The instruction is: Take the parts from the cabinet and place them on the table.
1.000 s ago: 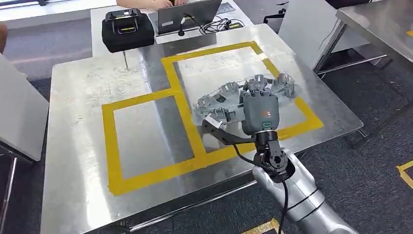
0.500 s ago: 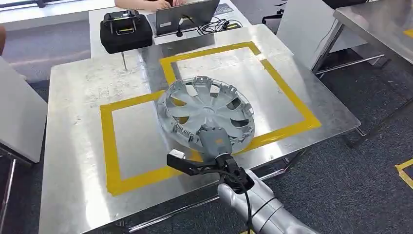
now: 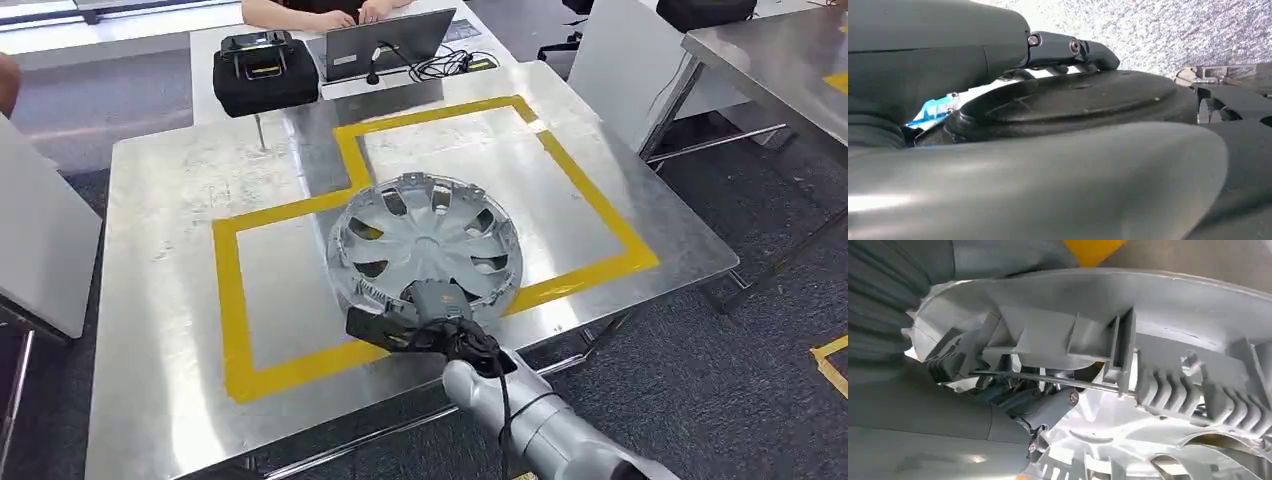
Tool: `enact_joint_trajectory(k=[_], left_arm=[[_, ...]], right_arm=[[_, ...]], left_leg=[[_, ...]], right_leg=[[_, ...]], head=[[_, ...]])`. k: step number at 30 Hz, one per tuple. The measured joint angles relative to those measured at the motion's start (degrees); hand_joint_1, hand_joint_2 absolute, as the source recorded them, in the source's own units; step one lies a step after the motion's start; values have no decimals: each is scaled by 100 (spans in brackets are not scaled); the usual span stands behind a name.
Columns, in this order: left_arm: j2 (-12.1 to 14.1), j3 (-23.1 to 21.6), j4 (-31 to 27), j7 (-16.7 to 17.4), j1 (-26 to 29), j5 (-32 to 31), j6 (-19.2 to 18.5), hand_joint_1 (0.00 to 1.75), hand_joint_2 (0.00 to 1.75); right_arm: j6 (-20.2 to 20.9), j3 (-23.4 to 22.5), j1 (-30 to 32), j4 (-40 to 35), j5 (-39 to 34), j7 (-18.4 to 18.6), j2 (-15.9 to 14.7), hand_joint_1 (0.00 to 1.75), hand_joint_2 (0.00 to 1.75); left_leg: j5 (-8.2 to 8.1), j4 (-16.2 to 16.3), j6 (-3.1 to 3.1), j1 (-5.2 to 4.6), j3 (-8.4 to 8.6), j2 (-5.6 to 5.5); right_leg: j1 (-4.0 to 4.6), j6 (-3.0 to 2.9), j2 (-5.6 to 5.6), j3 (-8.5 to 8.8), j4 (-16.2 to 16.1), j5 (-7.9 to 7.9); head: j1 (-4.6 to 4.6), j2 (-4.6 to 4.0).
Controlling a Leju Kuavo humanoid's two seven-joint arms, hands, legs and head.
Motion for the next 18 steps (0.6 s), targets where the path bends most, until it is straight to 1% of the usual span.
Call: enact_joint_trajectory(k=[2,5,6,7,9,15,16,17,18], left_arm=[[0,0,0,-26,6,39,4,0,0],[0,0,0,-35,9,57,6,0,0],[0,2,0,-35,9,59,7,0,0],[0,2,0,-35,9,68,7,0,0],[0,2,0,-31,10,81,11,0,0],[0,2,-2,-17,9,122,22,0,0],[0,2,-2,-15,9,122,24,0,0],[0,2,-2,-17,8,125,22,0,0],[-2,2,-2,-17,8,125,24,0,0]], right_arm=[[-164,0,-103,103,-72,70,-7,175,0],[-212,-2,-218,209,-109,148,-52,175,0],[-238,-2,-238,240,-113,177,-63,175,0],[-286,-2,-242,260,-113,231,-74,175,0],[-380,-11,-292,284,-113,347,-149,175,0],[-413,-44,-430,288,-153,533,-308,175,0],[-411,-44,-445,282,-153,555,-315,154,0],[-404,-44,-459,280,-153,562,-319,0,0],[-387,-44,-472,277,-157,570,-323,0,0]], left_leg=[[0,0,1,0,3,-2],[1,0,2,0,4,-9],[1,1,2,0,4,-10],[1,1,2,0,4,-10],[0,1,4,0,4,-9],[-2,1,6,0,3,-9],[-3,1,7,0,4,-8],[-4,1,8,0,4,-8],[-5,1,9,0,4,-8]], right_leg=[[0,0,0,5,-3,1],[0,3,-2,13,-9,3],[0,8,-3,17,-12,6],[0,32,-3,18,-14,22],[-1,34,-3,21,-17,24],[0,36,-3,30,-30,25],[-1,36,-3,30,-31,25],[-1,36,-3,30,-31,24],[0,36,-3,30,-31,24]], head=[[2,0],[2,0],[2,0],[2,0],[4,0],[7,0],[7,0],[4,0],[7,0]])
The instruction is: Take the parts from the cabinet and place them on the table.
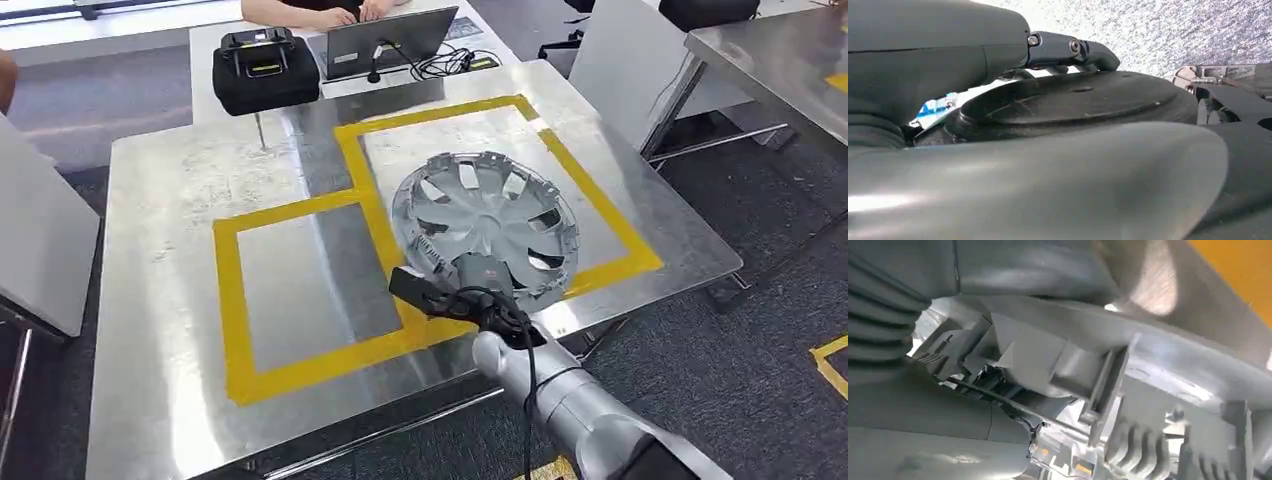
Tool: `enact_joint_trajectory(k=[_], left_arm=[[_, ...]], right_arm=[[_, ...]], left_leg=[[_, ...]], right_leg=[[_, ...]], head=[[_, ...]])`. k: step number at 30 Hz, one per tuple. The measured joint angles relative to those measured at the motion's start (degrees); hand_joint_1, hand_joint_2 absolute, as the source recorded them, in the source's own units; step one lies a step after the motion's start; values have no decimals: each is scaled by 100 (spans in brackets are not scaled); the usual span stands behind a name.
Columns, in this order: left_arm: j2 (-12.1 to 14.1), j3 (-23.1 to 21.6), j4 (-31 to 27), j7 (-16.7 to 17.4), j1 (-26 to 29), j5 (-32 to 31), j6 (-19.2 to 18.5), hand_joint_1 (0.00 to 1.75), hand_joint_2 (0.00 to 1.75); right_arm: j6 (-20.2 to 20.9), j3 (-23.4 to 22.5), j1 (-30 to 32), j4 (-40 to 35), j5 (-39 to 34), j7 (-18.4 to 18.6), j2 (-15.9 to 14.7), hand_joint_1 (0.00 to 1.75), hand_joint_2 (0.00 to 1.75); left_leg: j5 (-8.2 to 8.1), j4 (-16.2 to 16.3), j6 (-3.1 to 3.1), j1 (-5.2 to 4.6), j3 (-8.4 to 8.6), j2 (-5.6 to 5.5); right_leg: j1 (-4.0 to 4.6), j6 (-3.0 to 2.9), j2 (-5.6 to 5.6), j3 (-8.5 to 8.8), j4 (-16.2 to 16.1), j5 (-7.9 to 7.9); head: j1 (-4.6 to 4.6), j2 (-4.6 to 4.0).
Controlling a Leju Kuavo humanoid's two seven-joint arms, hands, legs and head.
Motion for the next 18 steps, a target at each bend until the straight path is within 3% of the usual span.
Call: enact_joint_trajectory(k=[5,9,14,18], left_arm=[[2,2,0,-15,1,46,-2,0,0],[2,4,0,-20,0,59,0,0,0],[2,4,0,-22,-1,59,0,0,0],[0,4,0,-35,0,83,24,0,0]], right_arm=[[18,-44,125,-24,-389,-333,13,0,0],[-199,-114,277,-136,-660,-735,59,0,0],[-234,-149,286,-260,-741,-787,76,0,0],[-664,-251,361,-404,-1199,-1267,94,0,0]], left_leg=[[6,0,3,0,-25,5],[17,1,5,0,-38,18],[16,-2,4,1,-38,18],[16,-3,4,2,-39,19]], right_leg=[[-1,4,0,71,2,26],[0,3,4,49,6,39],[1,1,3,43,5,34],[2,0,4,43,8,34]], head=[[4,0],[0,0],[-7,0],[-4,0]])
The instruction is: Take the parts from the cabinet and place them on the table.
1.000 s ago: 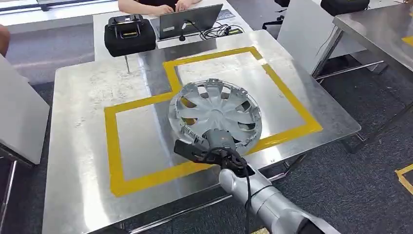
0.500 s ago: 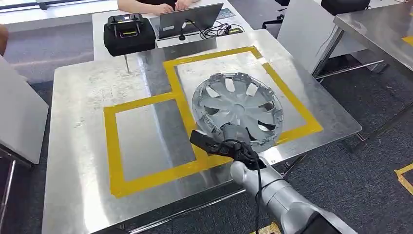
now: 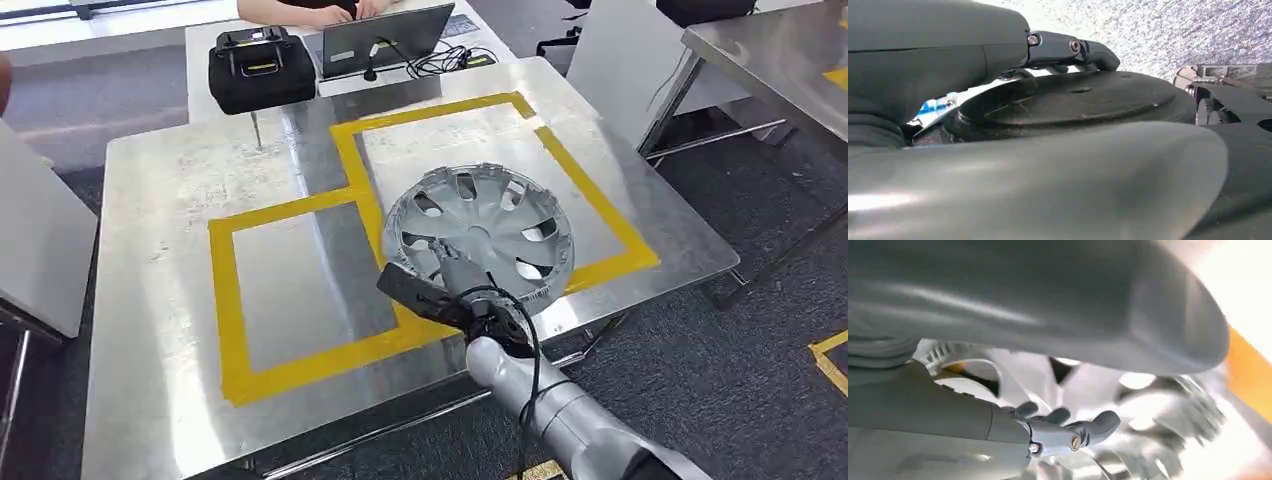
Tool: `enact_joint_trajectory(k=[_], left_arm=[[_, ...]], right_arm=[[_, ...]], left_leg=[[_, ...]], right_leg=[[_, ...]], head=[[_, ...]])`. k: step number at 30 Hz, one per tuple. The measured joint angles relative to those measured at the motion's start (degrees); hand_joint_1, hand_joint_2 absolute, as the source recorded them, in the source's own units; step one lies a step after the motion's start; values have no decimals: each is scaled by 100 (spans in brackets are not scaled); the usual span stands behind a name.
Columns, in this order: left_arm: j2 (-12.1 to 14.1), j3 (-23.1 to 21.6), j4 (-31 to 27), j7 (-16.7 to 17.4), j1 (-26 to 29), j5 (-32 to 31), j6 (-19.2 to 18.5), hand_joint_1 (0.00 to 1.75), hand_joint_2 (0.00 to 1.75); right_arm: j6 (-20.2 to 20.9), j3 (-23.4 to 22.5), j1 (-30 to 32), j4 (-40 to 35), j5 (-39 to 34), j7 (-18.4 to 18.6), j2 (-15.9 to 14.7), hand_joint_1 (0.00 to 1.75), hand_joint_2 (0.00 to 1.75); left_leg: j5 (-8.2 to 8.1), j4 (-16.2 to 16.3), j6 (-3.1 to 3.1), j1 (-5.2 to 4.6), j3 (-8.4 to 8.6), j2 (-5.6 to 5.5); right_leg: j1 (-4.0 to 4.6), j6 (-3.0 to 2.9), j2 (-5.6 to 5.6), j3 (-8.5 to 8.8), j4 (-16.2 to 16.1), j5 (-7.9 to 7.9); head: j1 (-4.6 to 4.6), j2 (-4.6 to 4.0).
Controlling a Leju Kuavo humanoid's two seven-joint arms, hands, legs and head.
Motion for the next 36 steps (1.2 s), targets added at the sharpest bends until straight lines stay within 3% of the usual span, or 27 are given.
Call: enact_joint_trajectory(k=[9,12,15,18,22,24,26,29,30,32,36], left_arm=[[-2,0,0,-35,2,61,46,0,0],[-13,0,0,-68,8,101,83,0,0],[-17,0,0,-85,12,122,100,0,0],[-28,4,0,-182,17,192,140,0,0],[-35,17,-2,-306,37,240,144,0,0],[-37,24,-2,-321,47,288,144,0,0],[-42,28,-2,-321,53,302,144,0,0],[-50,81,-2,-326,39,452,129,0,0],[-59,122,-4,-345,40,504,129,0,0],[-66,171,-4,-387,68,621,168,0,0],[-96,271,-4,-398,83,706,367,0,0]], right_arm=[[-475,-376,155,-1063,-2325,-1000,88,0,0],[-759,-608,238,-1597,-2991,-1065,-53,0,0],[-829,-782,296,-2000,-3115,-1074,-192,0,0],[-1188,-947,433,-2353,-3282,-1124,-348,0,0],[-2102,-1476,832,-3413,-3385,-1063,-1072,0,0],[-2219,-1892,1079,-3968,-3509,-982,-1474,0,0],[-2267,-2125,1206,-4265,-3553,-976,-1670,0,0],[-2570,-2524,1672,-5017,-3758,-1089,-2108,0,0],[-2682,-2788,1937,-5356,-3871,-1105,-2318,0,0],[-2816,-3488,2409,-5806,-4145,-1133,-2689,0,0],[-2791,-4794,3478,-6579,-4675,-1325,-3180,0,0]], left_leg=[[-1,0,-1,0,0,3],[-12,0,-3,-1,1,1],[-16,0,-3,-2,-2,16],[-15,2,-2,-3,0,6],[-19,3,-1,-3,0,-10],[-26,3,9,-4,-8,-5],[-26,3,9,-8,-13,33],[-28,7,12,-8,10,39],[-44,6,36,-8,21,-6],[-61,3,41,-8,36,-53],[-71,4,40,-12,37,-16]], right_leg=[[-1,-6,1,-46,2,-5],[-2,-20,0,-99,-2,-24],[-2,-18,7,-97,-3,-20],[-2,-15,7,-107,-7,-18],[-2,-12,-5,-95,-16,-20],[-3,-8,-3,10,-18,-18],[-8,7,34,-15,-19,-3],[-9,29,44,-96,-35,-8],[-9,73,26,-82,-44,-47],[-9,61,-35,-40,-44,-73],[-14,58,-12,55,-45,-46]], head=[[-2,0],[0,0],[6,0],[4,0],[2,0],[17,0],[46,0],[-24,0],[-27,0],[13,0],[26,0]])
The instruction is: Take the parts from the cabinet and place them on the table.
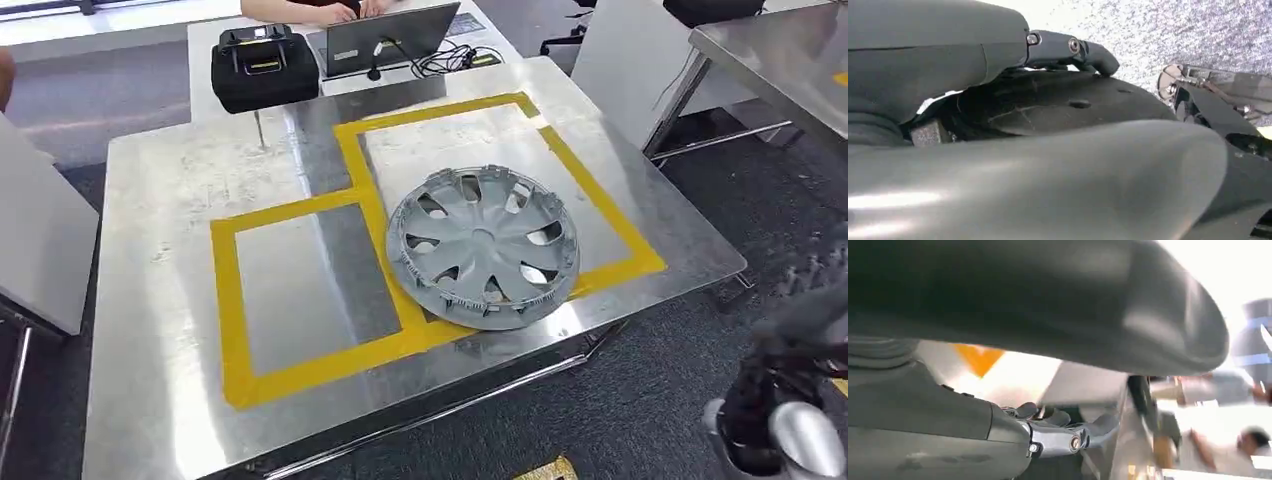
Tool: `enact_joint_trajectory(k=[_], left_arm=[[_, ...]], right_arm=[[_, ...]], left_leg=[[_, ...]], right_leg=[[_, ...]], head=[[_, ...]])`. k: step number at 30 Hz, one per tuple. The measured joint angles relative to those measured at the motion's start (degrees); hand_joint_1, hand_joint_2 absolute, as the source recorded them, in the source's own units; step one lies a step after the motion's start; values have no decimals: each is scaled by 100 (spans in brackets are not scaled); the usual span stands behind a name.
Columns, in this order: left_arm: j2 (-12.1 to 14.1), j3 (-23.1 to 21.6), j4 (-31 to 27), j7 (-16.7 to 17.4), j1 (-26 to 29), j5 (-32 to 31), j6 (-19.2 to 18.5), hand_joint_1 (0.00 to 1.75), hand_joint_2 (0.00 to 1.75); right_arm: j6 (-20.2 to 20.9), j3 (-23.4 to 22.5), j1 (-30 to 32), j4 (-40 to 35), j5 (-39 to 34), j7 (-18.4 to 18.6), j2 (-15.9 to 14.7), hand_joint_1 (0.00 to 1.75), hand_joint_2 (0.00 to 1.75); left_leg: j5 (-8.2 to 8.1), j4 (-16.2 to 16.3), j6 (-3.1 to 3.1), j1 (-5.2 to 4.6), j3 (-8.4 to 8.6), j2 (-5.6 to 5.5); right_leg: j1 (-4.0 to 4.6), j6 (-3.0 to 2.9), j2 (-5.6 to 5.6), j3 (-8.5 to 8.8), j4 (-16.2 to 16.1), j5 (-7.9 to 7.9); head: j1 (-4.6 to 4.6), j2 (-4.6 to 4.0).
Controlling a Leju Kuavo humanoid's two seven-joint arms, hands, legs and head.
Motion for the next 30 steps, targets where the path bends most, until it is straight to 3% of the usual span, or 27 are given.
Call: enact_joint_trajectory(k=[3,6,9,12,15,18,19,20,21,23,24,25,26,27,29,30], left_arm=[[-24,55,-2,-11,-5,98,129,0,0],[-31,144,-4,-33,-4,181,188,0,0],[-42,206,-4,-98,-12,293,236,0,0],[-42,321,-4,-140,-10,418,311,0,0],[-44,441,-4,-205,-8,564,382,0,0],[-44,566,-4,-219,-8,689,420,0,0],[-46,597,-4,-214,-13,706,420,0,0],[-61,612,-9,-212,-13,708,418,0,0],[-59,627,-9,-212,-13,710,413,0,0],[-59,675,-9,-210,-8,713,411,0,0],[-59,697,-9,-203,-3,717,411,0,0],[-59,712,-9,-203,1,719,411,0,0],[-59,724,-9,-201,4,719,411,0,0],[-59,734,-9,-201,4,721,411,0,0],[-59,752,-9,-201,2,721,411,0,0],[-39,758,-4,-201,-4,719,411,0,0]], right_arm=[[47,-1073,809,-247,-598,-249,-121,0,0],[390,-2149,1540,-226,-1098,-612,-125,0,0],[884,-2969,1983,134,-1050,-816,-53,0,0],[1955,-3797,2123,1173,-1194,-1048,192,0,0],[2581,-4396,1909,2668,-1218,-1545,423,0,0],[2528,-4672,1512,4400,-1008,-1871,632,0,0],[2415,-4677,1398,4908,-938,-1887,697,0,0],[2341,-4677,1336,5342,-888,-1919,781,0,0],[2295,-4696,1257,5789,-851,-1979,900,0,0],[2269,-4738,1134,6534,-836,-2013,1042,0,0],[2273,-4744,1108,6774,-829,-2029,1097,0,0],[2275,-4762,1076,7036,-829,-2026,1125,0,0],[2275,-4777,1049,7264,-829,-2026,1154,0,0],[2277,-4786,1015,7467,-827,-2026,1165,0,0],[2288,-4806,952,7763,-825,-2024,1169,0,0],[2293,-4808,900,7950,-822,-2022,1197,0,0]], left_leg=[[-5,2,4,1,15,0],[-22,0,5,0,20,-1],[-38,-3,6,2,32,12],[-79,-9,10,2,83,11],[-79,-9,10,3,99,26],[-73,-4,93,-35,92,43],[-37,-78,115,-23,116,49],[44,-235,138,39,203,79],[64,-334,164,27,276,104],[79,-352,178,23,277,108],[71,-343,175,18,271,113],[61,-331,164,19,264,113],[48,-306,145,30,258,112],[24,-268,109,54,246,110],[-39,-148,14,103,217,110],[-82,-78,-55,83,186,106]], right_leg=[[1,4,-3,3,-8,-11],[0,5,-5,7,-9,-26],[4,0,5,-37,-14,-36],[5,0,10,-16,-18,-81],[7,4,20,-1,-18,-78],[-33,89,36,102,-76,-20],[-14,112,49,111,-107,-3],[-38,94,50,56,-85,-37],[-39,100,41,19,64,-151],[-73,136,42,-417,940,-584],[-101,162,41,-615,1338,-732],[-120,192,40,-739,1572,-773],[-153,224,38,-743,1556,-682],[-195,255,33,-606,1246,-465],[-275,333,17,-118,276,-32],[-256,354,44,-51,105,-117]], head=[[-9,0],[0,0],[-4,0],[-2,0],[0,0],[-9,0],[-28,0],[-26,0],[5,0],[68,0],[74,0],[66,0],[77,0],[85,0],[98,0],[131,0]])
